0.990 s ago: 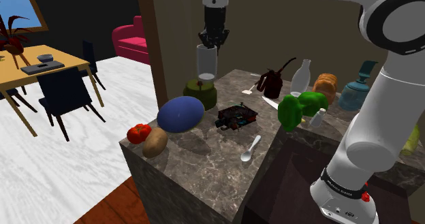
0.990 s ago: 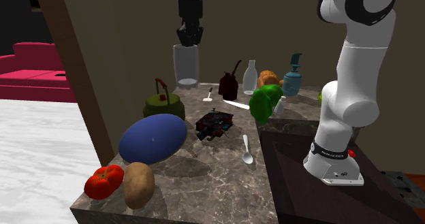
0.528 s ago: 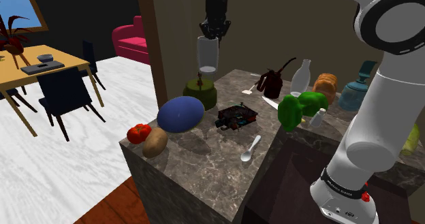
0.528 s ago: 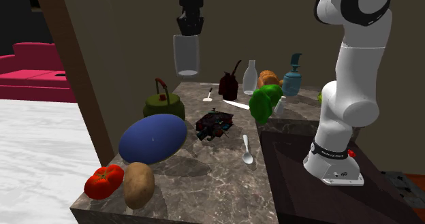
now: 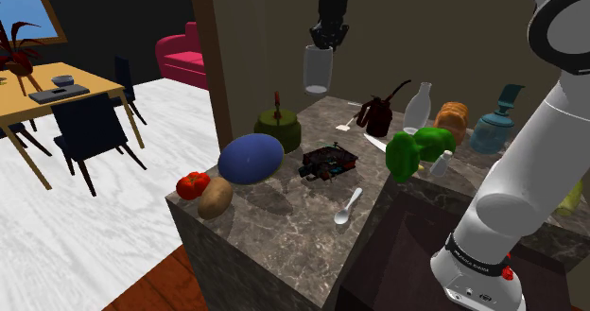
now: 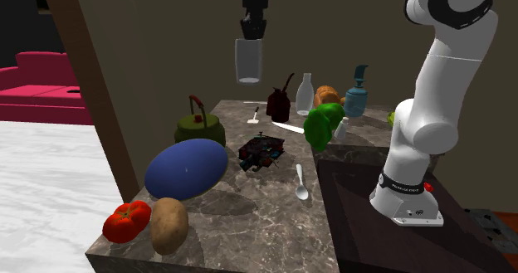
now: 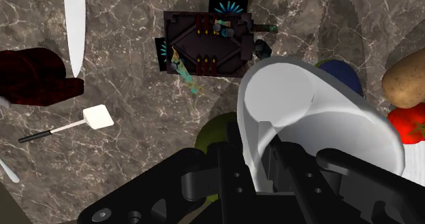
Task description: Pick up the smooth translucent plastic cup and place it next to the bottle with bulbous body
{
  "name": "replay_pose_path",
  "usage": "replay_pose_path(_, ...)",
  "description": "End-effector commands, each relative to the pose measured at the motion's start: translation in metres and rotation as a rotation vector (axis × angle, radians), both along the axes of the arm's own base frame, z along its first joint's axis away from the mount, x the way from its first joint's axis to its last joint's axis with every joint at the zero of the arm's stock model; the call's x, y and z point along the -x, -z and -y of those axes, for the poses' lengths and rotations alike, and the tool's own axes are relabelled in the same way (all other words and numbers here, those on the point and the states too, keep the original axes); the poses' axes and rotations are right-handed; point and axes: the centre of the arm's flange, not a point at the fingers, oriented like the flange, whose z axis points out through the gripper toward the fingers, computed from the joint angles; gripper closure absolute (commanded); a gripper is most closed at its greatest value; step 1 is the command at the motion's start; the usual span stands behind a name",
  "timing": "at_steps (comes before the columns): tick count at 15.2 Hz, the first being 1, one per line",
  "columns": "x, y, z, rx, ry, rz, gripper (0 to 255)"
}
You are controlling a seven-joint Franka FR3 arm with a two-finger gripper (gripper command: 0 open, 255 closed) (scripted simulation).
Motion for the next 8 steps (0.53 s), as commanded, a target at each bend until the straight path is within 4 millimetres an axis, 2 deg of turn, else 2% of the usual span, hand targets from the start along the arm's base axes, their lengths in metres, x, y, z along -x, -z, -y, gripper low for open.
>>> replay_pose_path(1,0.008,0.003,0.026,0.0,-0.002,0.0,255)
replay_pose_path(8,0.04,0.002,0.113,0.0,-0.002,0.0,255)
